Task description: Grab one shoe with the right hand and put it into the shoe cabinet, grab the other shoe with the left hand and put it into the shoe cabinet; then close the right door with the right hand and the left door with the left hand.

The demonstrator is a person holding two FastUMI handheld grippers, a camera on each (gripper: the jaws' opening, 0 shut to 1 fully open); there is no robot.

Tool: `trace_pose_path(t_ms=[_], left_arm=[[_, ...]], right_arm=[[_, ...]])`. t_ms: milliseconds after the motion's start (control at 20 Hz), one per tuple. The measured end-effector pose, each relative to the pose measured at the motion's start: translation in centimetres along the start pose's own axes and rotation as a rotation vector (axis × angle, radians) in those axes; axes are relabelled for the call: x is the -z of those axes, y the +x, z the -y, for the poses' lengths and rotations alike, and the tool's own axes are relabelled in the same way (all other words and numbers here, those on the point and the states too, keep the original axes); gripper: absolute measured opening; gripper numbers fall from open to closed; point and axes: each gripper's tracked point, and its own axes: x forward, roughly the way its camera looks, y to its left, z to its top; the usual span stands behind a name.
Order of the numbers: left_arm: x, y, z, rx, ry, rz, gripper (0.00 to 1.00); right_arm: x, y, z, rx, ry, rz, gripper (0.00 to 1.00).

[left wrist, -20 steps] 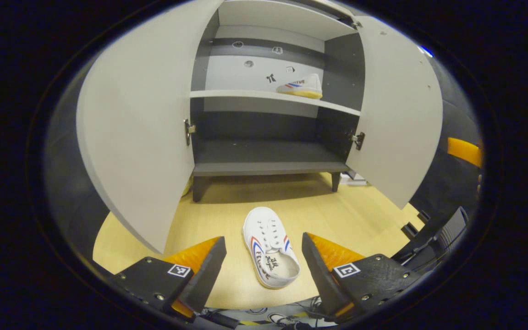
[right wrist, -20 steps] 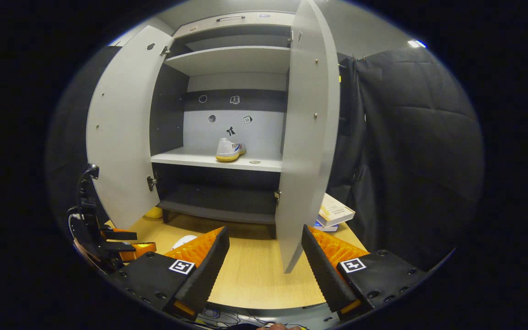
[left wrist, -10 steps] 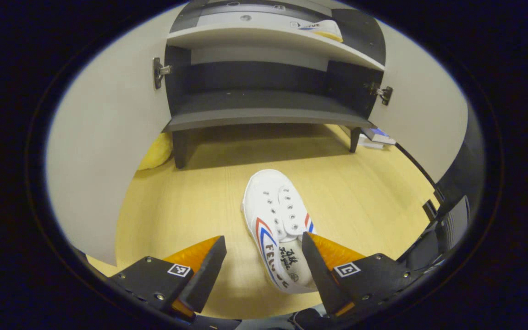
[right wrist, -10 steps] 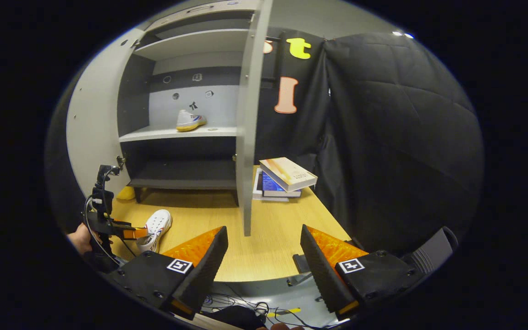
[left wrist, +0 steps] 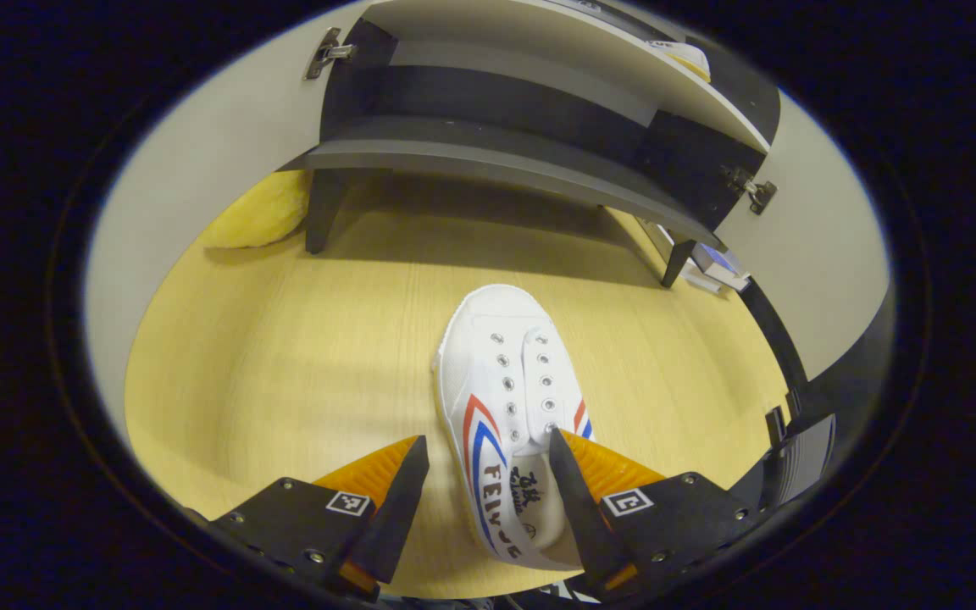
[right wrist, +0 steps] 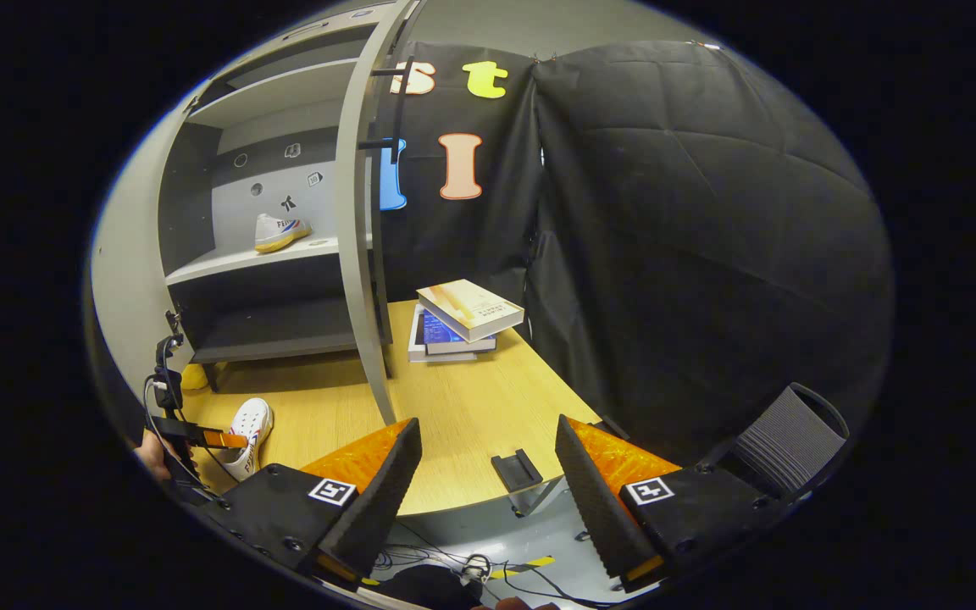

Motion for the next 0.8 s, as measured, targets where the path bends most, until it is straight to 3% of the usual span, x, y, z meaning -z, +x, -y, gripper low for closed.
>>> trace_pose_path(t_ms=[50, 150, 250, 300, 400, 500, 700, 750, 800], left_arm=[[0.1, 0.2, -0.1, -0.024, -0.008, -0.002, 0.84], [0.9, -0.1, -0.1, -0.078, -0.046, -0.056, 0.40], [1.0, 0.5, -0.2, -0.073, -0.047, -0.046, 0.43], [1.3, 0.2, -0.1, -0.073, -0.058, -0.062, 0.36], [1.5, 0.6, -0.2, -0.058, -0.070, -0.068, 0.40], [1.0, 0.9, -0.4, -0.067, -0.075, -0.083, 0.38], [1.1, 0.5, -0.6, -0.084, -0.118, -0.057, 0.08], [0.4, 0.1, -0.7, -0.105, -0.131, -0.026, 0.09], [0.4, 0.5, -0.6, -0.119, -0.118, -0.018, 0.02]], right_arm=[[0.0, 0.0, 0.1, 0.007, 0.002, -0.003, 0.99], [0.3, -0.1, 0.4, 0.028, 0.016, -0.014, 0.99], [0.7, -0.1, 0.7, 0.046, 0.025, -0.019, 0.97], [1.1, 0.0, 1.1, 0.049, 0.026, -0.026, 0.99], [1.4, 0.1, 2.1, 0.056, 0.035, -0.033, 0.99], [1.2, 0.2, 2.1, 0.063, 0.055, -0.032, 0.99], [0.5, 1.2, 2.8, 0.077, 0.064, -0.024, 0.99], [0.1, 1.6, 3.3, 0.084, 0.069, -0.017, 0.99], [-0.4, 2.2, 3.8, 0.095, 0.078, -0.006, 0.99]])
